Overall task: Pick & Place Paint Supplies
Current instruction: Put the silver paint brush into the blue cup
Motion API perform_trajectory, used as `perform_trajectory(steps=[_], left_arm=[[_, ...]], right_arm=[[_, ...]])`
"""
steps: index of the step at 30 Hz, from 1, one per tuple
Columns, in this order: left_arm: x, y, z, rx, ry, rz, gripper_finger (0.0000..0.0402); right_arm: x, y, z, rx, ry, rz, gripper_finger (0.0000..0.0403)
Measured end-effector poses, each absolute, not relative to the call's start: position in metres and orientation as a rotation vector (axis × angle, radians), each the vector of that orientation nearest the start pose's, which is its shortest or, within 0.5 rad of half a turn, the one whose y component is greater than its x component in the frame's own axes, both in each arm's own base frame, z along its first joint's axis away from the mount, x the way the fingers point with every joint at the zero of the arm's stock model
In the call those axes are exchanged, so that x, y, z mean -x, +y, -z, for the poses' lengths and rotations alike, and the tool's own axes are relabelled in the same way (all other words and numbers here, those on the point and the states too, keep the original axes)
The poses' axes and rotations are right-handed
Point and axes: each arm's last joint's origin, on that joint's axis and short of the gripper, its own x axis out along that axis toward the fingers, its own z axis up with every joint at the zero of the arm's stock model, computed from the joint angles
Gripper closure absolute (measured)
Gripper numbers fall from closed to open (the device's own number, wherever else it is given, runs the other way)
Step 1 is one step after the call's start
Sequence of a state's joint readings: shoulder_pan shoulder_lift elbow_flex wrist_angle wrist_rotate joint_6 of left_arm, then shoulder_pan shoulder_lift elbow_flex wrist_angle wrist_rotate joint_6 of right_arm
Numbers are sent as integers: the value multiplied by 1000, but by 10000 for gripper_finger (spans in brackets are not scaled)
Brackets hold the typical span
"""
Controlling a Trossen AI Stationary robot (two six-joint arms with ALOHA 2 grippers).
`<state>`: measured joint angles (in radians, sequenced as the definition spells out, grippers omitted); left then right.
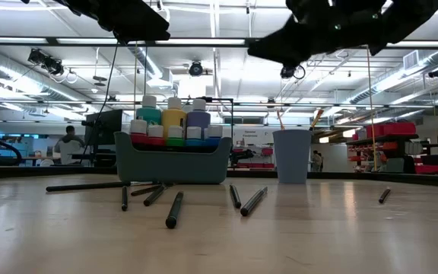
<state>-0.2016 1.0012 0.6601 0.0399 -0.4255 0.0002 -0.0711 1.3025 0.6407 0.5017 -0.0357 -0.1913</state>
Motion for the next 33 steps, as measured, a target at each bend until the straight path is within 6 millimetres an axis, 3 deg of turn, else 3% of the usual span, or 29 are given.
perform_trajectory(steps=[5, 8, 16, 23, 26, 33], left_arm=[[-217, -32, -273, -92, 284, -222, 191], [-217, -32, -273, -92, 283, -222, 191], [-217, -32, -273, -95, 284, -222, 191], [-217, -32, -276, -142, 255, -217, 191], [-217, -32, -276, -119, 253, -219, 191], [-217, -32, -276, -120, 253, -219, 191]], right_arm=[[-278, -10, -218, 194, 279, -221, 301], [-287, -5, -205, 188, 290, -275, 301], [-303, -1, -180, 186, 304, -287, 301], [-306, 29, -149, 156, 432, -386, 301], [-307, 38, -131, 172, 508, -331, 301], [-309, 37, -98, 195, 629, -245, 301]])
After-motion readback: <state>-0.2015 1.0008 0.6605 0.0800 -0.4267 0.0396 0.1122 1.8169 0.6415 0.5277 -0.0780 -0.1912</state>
